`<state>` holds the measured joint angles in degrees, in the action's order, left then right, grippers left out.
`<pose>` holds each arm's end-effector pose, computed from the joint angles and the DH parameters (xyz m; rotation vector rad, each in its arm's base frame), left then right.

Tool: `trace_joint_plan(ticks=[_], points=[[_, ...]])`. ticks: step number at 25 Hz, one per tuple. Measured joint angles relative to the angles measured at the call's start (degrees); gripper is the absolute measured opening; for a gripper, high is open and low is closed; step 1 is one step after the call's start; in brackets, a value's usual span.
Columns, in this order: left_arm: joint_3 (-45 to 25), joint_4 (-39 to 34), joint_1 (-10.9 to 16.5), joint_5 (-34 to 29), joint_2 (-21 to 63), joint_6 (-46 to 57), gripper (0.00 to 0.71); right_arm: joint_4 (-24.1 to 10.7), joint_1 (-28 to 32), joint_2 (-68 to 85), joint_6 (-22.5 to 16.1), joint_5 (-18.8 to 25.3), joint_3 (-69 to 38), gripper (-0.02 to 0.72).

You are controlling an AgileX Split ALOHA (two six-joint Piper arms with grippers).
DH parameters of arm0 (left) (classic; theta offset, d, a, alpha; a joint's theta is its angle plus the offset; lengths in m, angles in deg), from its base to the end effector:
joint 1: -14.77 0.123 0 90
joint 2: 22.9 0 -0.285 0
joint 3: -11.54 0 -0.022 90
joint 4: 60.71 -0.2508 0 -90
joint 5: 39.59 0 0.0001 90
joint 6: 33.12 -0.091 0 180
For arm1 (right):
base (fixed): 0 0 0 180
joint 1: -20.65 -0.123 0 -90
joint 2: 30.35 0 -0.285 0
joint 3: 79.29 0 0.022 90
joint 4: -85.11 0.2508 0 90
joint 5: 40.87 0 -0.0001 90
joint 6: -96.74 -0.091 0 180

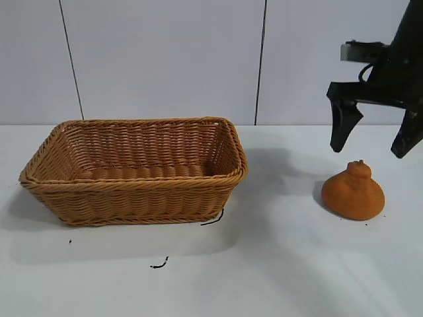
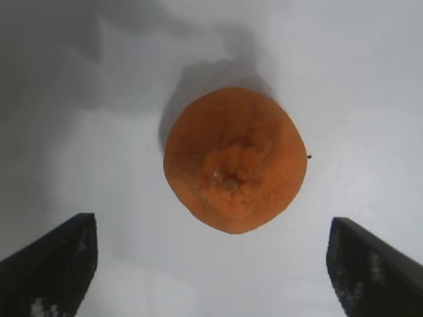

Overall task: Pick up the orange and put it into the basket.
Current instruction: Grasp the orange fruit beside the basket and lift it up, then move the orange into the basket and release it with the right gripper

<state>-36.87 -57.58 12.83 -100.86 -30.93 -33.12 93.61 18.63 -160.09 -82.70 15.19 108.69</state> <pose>-0.0051 -0.0042 0.2775 0.0375 2.0540 -0.0865 0.4102 0.0256 0.1386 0.0551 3.0987 0.1941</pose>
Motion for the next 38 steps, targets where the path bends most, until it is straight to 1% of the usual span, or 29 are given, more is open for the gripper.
trace_joint_plan(ticks=[5,6,8,9,10,12,13,14,15,18,22,25,28,33,38], points=[[0.0,0.0,0.0,0.0,0.0,0.0,0.639,0.0,0.0,-2.9,0.0,-0.9,0.1,0.654],[0.0,0.0,0.0,0.0,0.0,0.0,0.639,0.0,0.0,-3.1,0.0,-0.9,0.1,0.641],[0.0,0.0,0.0,0.0,0.0,0.0,0.639,0.0,0.0,-3.1,0.0,-1.0,0.1,0.589],[0.0,0.0,0.0,0.0,0.0,0.0,0.639,0.0,0.0,-3.1,0.0,-1.0,0.1,0.531],[0.0,0.0,0.0,0.0,0.0,0.0,0.639,-0.1,0.0,-3.1,0.0,-1.0,0.1,0.449],[0.0,0.0,0.0,0.0,0.0,0.0,0.639,-0.1,0.0,-3.1,0.0,-0.8,0.1,0.251],[0.0,0.0,0.0,0.0,0.0,0.0,0.639,-0.1,0.0,-2.8,0.0,-0.6,0.1,0.185],[0.0,0.0,0.0,0.0,0.0,0.0,0.639,-0.1,0.0,-2.4,0.0,-0.3,0.2,0.134],[0.0,0.0,0.0,0.0,0.0,0.0,0.639,-0.1,0.0,-1.9,0.0,0.0,0.6,0.114],[0.0,0.0,0.0,0.0,0.0,0.0,0.639,-0.2,0.0,-0.3,0.3,2.2,2.6,0.107],[0.0,0.0,0.0,0.0,0.0,0.0,0.639,-0.5,0.0,2.7,0.4,5.3,8.6,0.106],[0.0,0.0,0.0,0.0,0.0,0.0,0.639,-0.5,0.0,4.3,0.4,9.5,15.6,0.106],[0.0,0.0,0.0,0.0,0.0,0.0,0.639,-0.7,-0.4,4.4,0.2,12.9,21.5,0.106],[0.0,0.0,0.0,0.1,0.0,0.0,0.639,-1.2,-4.0,4.4,-0.6,13.4,28.1,0.106],[0.0,0.0,0.0,0.0,0.0,0.0,0.639,-1.5,-11.8,4.4,-2.5,13.4,30.3,0.106]])
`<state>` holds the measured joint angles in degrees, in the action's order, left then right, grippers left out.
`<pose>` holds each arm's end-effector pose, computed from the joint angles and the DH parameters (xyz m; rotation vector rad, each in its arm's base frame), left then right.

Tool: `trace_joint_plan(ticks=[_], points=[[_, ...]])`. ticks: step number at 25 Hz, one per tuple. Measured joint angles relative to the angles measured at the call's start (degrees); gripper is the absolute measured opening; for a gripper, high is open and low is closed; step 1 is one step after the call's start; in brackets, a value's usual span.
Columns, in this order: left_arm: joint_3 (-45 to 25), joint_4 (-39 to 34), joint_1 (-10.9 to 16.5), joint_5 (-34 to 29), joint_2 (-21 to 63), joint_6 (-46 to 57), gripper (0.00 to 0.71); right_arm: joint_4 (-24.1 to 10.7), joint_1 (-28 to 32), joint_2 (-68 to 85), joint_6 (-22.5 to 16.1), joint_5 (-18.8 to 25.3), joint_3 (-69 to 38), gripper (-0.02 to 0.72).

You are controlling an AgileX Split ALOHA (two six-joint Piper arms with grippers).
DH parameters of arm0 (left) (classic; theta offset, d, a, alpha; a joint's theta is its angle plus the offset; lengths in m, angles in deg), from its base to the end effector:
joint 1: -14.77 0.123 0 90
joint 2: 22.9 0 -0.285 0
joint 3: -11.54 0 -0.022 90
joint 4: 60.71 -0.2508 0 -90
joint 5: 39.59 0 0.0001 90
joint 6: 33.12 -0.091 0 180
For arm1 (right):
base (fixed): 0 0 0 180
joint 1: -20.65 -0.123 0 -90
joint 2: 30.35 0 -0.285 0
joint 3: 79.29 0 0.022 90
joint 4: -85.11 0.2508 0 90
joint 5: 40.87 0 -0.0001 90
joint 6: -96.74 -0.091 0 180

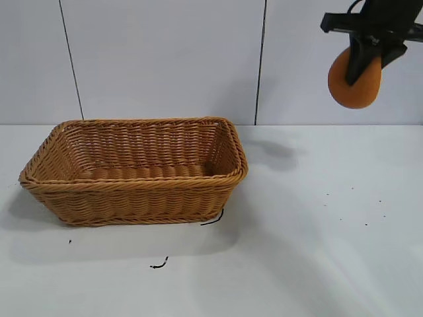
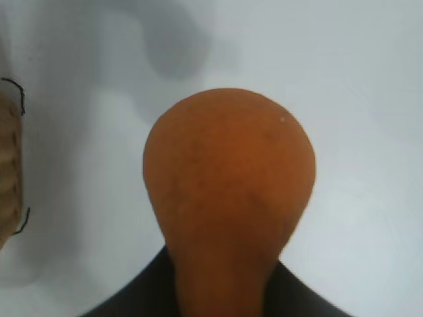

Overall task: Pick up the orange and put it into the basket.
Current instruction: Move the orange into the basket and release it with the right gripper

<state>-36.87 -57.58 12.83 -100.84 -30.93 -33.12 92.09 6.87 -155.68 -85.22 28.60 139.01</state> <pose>-0.0051 -0.0042 0.2775 0.0375 2.0536 -0.0865 0.4349 0.1173 0.3076 -0.2564 2.7300 0.2453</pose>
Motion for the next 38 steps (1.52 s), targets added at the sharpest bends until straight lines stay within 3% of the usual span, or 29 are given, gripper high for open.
trace_joint_plan(ticks=[7,13,17,23,25,26,29,31,34,38], points=[[0.0,0.0,0.0,0.0,0.0,0.0,0.639,-0.1,-12.3,-1.2,-0.5,-4.1,0.2,0.106],[0.0,0.0,0.0,0.0,0.0,0.0,0.639,0.0,-20.2,-7.5,-0.5,-11.9,0.2,0.106],[0.0,0.0,0.0,0.0,0.0,0.0,0.639,0.3,-22.2,-13.3,-1.0,-18.3,0.2,0.106],[0.0,0.0,0.0,0.0,0.0,0.0,0.639,0.9,-22.4,-18.8,-1.4,-20.0,0.2,0.111],[0.0,0.0,0.0,0.0,0.0,0.0,0.639,1.1,-22.4,-19.1,-1.4,-19.9,0.2,0.164],[0.0,0.0,0.0,0.0,0.0,0.0,0.639,1.1,-22.4,-19.1,-1.4,-19.9,0.2,0.225],[0.0,0.0,0.0,0.0,0.0,0.0,0.639,1.1,-22.4,-18.8,-1.4,-19.6,0.6,0.495],[0.0,0.0,0.0,0.0,0.0,0.0,0.639,1.1,-22.4,-18.7,-1.2,-18.2,1.9,0.617],[0.0,0.0,0.0,0.0,0.0,0.0,0.639,0.3,-22.4,-18.1,-1.2,-14.1,6.4,0.678],[0.0,0.0,0.0,0.0,0.0,0.0,0.639,-2.0,-21.5,-17.4,-1.6,-8.5,14.1,0.689]])
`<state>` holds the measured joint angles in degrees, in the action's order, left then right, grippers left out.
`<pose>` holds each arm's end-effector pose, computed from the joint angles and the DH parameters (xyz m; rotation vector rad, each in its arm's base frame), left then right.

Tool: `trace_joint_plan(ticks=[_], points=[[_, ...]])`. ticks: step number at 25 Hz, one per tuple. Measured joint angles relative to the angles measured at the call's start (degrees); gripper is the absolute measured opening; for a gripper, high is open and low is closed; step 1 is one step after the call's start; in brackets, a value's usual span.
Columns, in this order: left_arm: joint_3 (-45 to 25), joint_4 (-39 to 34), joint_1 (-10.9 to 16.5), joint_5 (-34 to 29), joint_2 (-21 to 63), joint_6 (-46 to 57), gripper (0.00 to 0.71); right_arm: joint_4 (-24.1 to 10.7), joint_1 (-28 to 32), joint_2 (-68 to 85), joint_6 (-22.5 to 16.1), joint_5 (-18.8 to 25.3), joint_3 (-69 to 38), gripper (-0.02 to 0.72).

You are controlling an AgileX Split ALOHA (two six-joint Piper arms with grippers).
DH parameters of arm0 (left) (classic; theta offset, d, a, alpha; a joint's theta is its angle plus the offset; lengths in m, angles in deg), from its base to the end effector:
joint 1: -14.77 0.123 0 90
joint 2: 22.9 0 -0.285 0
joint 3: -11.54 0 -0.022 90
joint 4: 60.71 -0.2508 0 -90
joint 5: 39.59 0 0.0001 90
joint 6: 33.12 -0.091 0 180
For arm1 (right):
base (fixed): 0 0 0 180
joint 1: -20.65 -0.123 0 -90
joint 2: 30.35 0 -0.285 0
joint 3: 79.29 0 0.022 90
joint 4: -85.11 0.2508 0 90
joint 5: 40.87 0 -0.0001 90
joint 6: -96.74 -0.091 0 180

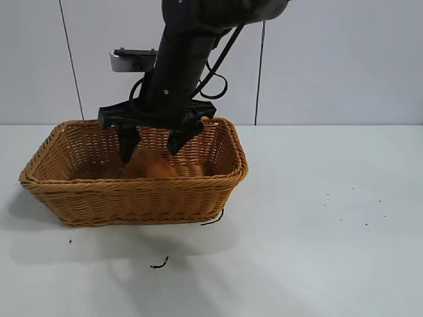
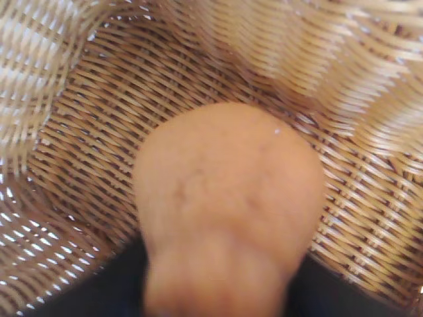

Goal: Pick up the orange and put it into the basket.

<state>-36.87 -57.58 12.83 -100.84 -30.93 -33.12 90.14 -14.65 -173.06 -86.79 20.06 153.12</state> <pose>-0.0051 -0.0042 0.2775 0.0375 2.0536 -0.0865 0.4215 0.3070 0.2368 -0.7030 2.5827 0.3389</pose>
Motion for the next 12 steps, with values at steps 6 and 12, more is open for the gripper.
trace_joint_plan(ticks=[6,12], points=[[0.0,0.0,0.0,0.0,0.0,0.0,0.639,-2.4,7.6,0.3,-1.9,3.5,4.5,0.692],[0.0,0.0,0.0,0.0,0.0,0.0,0.639,-5.0,18.8,0.3,-1.9,5.4,4.6,0.694]])
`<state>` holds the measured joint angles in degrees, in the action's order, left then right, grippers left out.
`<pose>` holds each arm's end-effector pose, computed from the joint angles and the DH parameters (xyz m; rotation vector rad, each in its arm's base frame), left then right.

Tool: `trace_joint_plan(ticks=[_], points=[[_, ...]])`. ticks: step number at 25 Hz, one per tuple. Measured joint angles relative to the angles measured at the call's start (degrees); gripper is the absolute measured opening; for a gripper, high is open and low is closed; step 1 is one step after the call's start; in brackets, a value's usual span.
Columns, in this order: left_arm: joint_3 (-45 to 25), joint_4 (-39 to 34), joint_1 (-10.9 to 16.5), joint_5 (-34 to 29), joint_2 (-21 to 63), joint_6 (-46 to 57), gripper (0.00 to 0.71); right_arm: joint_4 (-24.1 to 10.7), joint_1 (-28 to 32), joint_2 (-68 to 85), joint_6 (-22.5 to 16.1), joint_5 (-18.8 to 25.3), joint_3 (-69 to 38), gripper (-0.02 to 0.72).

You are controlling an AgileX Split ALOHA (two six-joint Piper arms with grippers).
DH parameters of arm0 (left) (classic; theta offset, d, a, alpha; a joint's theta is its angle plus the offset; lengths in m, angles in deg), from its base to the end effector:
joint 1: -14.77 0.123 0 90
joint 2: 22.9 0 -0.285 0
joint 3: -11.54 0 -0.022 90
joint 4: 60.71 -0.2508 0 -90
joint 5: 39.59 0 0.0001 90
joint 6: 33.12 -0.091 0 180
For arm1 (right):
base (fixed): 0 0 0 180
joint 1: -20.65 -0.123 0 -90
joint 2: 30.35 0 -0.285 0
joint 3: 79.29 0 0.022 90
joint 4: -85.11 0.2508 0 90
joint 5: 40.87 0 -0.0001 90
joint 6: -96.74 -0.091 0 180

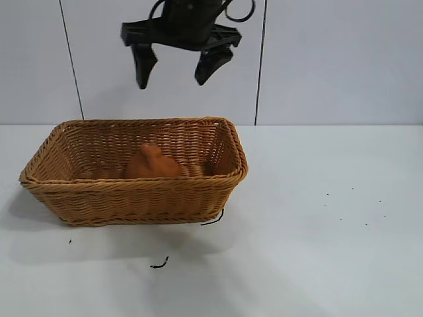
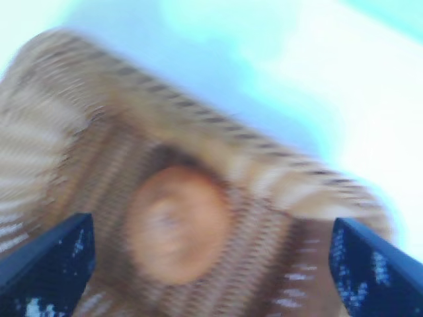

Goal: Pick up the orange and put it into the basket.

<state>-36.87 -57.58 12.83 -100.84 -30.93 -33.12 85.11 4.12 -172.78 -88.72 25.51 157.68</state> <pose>-0.0051 -0.0042 0.2775 0.0375 2.0536 -0.0865 0.4957 0.1471 0.2583 -0.2562 2.6439 0.1271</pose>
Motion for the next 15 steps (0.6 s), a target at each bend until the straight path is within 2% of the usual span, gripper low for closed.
trace_joint_plan(ticks=[4,7,13,15], points=[[0.0,0.0,0.0,0.0,0.0,0.0,0.639,0.0,7.5,0.0,0.0,2.7,0.0,0.694],[0.0,0.0,0.0,0.0,0.0,0.0,0.639,0.0,11.1,0.0,0.0,3.1,0.0,0.694],[0.0,0.0,0.0,-0.1,0.0,0.0,0.639,0.0,13.3,0.0,0.0,3.1,0.0,0.694],[0.0,0.1,0.0,0.0,0.0,0.0,0.639,1.0,13.3,0.1,0.0,3.1,-0.3,0.694]])
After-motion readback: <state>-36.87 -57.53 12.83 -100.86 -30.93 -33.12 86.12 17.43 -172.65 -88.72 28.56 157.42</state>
